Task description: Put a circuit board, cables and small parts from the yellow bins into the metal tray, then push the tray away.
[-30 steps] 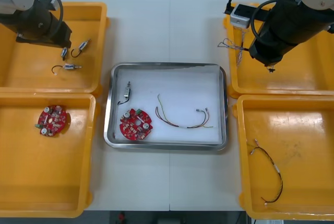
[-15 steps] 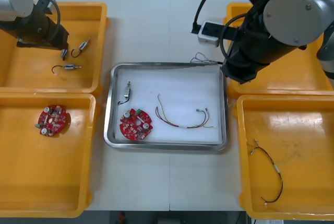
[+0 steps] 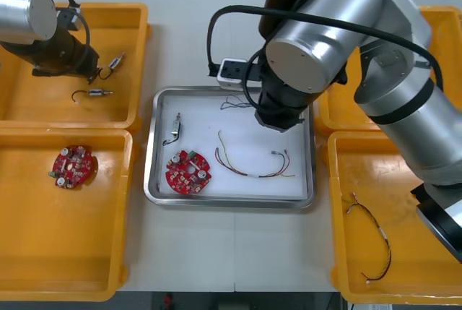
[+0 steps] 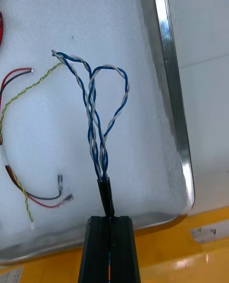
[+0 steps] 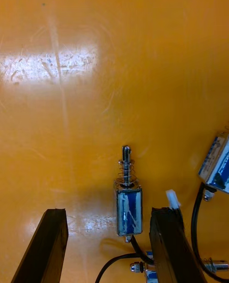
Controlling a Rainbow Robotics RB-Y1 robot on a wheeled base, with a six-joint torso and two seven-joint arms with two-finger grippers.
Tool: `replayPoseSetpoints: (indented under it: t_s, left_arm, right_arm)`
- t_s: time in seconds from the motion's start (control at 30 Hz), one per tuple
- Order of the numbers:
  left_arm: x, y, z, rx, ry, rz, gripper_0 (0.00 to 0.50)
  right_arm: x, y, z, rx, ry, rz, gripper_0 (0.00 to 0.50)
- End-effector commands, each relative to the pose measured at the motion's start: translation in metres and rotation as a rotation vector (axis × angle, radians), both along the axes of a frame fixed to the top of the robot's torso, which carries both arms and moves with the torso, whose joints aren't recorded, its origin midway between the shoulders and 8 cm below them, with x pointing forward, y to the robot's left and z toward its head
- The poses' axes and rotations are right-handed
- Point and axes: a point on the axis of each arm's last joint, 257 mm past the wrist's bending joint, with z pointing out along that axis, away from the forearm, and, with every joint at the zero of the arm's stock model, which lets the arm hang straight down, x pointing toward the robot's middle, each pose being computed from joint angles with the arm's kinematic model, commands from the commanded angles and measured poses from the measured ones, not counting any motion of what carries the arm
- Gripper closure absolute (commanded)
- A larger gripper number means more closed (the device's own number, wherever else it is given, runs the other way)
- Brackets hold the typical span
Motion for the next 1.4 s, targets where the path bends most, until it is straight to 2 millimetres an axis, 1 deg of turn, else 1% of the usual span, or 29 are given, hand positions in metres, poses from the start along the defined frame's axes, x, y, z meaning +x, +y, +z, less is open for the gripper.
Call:
replayPoseSetpoints:
  t_s: [0.03, 0.17, 0.3, 0.47, 0.6, 0.63, 0.67, 0.7, 0.73, 0.83, 0.87, 0.9, 0.93, 0.97, 1.0, 1.03, 1.2, 1.33, 1.4]
  left_arm:
    - [0.018, -0.003, 0.029, 0.062, -0.061, -0.088, 0.000]
    - [0.020, -0.004, 0.021, 0.047, -0.061, -0.087, 0.000]
    - [0.020, -0.006, 0.015, 0.047, -0.063, -0.090, 0.000]
    - [0.020, -0.008, 0.005, 0.055, -0.054, -0.100, 0.000]
    - [0.020, -0.008, -0.002, 0.052, -0.056, -0.099, 0.004]
    - [0.020, -0.008, -0.003, 0.050, -0.056, -0.100, 0.089]
    - [0.020, -0.008, -0.005, 0.047, -0.058, -0.100, 0.288]
    - [0.020, -0.008, -0.005, 0.045, -0.060, -0.100, 0.470]
    - [0.019, -0.008, -0.006, 0.043, -0.058, -0.100, 0.500]
    - [0.020, -0.009, -0.005, 0.038, -0.060, -0.100, 0.500]
    - [0.020, -0.009, -0.006, 0.039, -0.060, -0.100, 0.500]
    - [0.019, -0.009, -0.006, 0.038, -0.059, -0.100, 0.500]
    - [0.020, -0.009, -0.006, 0.038, -0.060, -0.100, 0.500]
    - [0.020, -0.009, -0.004, 0.038, -0.062, -0.101, 0.500]
    - [0.020, -0.009, -0.006, 0.037, -0.060, -0.098, 0.500]
    - [0.020, -0.009, -0.004, 0.035, -0.063, -0.098, 0.500]
    - [0.020, -0.005, 0.001, 0.023, -0.067, -0.088, 0.500]
    - [0.015, -0.002, 0.014, -0.002, -0.060, -0.076, 0.500]
    - [0.012, -0.001, 0.024, -0.006, -0.053, -0.072, 0.500]
  right_arm:
    - [0.011, 0.032, 0.005, -0.005, -0.072, 0.042, 0.500]
    - [0.023, 0.035, -0.012, -0.017, -0.090, 0.040, 0.500]
    - [0.030, 0.034, -0.024, -0.029, -0.089, 0.037, 0.500]
    - [0.040, 0.027, -0.045, -0.063, -0.093, 0.022, 0.500]
    - [0.046, 0.021, -0.055, -0.072, -0.084, 0.008, 0.500]
    - [0.046, 0.022, -0.057, -0.072, -0.083, 0.009, 0.500]
    - [0.046, 0.022, -0.058, -0.074, -0.085, 0.011, 0.500]
    - [0.047, 0.022, -0.061, -0.080, -0.088, 0.015, 0.500]
    - [0.046, 0.022, -0.062, -0.086, -0.090, 0.016, 0.500]
    - [0.046, 0.021, -0.068, -0.113, -0.100, 0.021, 0.496]
    - [0.046, 0.018, -0.071, -0.120, -0.100, 0.014, 0.419]
    - [0.046, 0.017, -0.072, -0.121, -0.102, 0.010, 0.283]
    - [0.046, 0.018, -0.072, -0.121, -0.101, 0.010, 0.215]
    - [0.046, 0.018, -0.072, -0.118, -0.102, 0.007, 0.097]
    - [0.046, 0.018, -0.072, -0.118, -0.101, 0.004, 0.040]
    - [0.046, 0.019, -0.071, -0.112, -0.103, 0.003, 0.000]
    - [0.040, 0.029, -0.060, -0.097, -0.130, 0.019, 0.000]
    - [0.031, 0.035, -0.048, -0.093, -0.142, 0.031, 0.000]
    - [0.021, 0.037, -0.040, -0.101, -0.141, 0.037, 0.000]
